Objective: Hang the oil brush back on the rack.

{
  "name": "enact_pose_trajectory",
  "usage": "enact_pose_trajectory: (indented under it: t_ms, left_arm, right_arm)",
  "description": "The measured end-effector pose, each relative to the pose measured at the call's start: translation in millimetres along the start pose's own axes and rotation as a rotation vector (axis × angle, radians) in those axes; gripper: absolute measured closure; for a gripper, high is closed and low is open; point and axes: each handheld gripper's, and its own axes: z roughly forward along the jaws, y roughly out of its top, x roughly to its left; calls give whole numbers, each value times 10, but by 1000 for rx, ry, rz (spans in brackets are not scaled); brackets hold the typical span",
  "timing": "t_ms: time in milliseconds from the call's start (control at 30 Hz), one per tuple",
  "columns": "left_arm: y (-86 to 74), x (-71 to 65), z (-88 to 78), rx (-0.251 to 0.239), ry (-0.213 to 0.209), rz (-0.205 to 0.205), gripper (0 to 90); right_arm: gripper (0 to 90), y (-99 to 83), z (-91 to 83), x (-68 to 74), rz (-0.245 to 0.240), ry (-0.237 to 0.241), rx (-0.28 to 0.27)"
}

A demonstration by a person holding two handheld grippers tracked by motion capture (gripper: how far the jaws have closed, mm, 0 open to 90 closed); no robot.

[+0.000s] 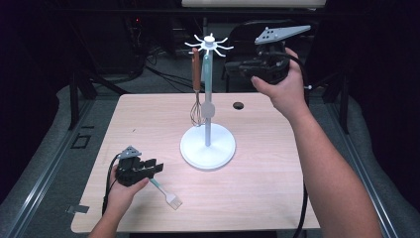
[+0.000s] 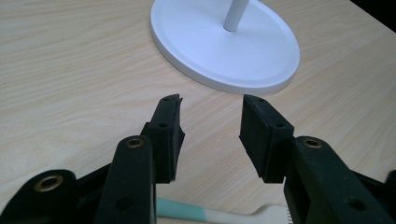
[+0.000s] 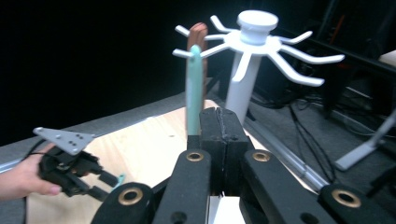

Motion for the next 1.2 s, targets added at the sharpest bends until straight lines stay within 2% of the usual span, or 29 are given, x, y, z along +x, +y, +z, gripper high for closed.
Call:
enact_pose_trajectory:
  t_ms: [300,433,633,733,900,1200]
  left_arm:
    - [-42,-14,-53,4,22,20,583]
    - [-68,6,-92,-4,32,1,583]
    - [-87,23,-121,-7,34,-13,583]
    - [-88,27,-128,-6,36,-15,584]
    - [-86,31,-134,-18,38,-13,586]
    - [-78,44,-148,-20,39,-14,587]
  right_arm:
    - [900,91,6,-101,12,-59,-16]
    - [900,129,12,-87,11,-32,-42]
    - [900,162,90,9,-7,-8,-43]
    - [900,177,147,69,-25,-8,-35]
    - [900,188,225,137,-24,0,-43]
    - [900,180,258,147,-28,-16,-35]
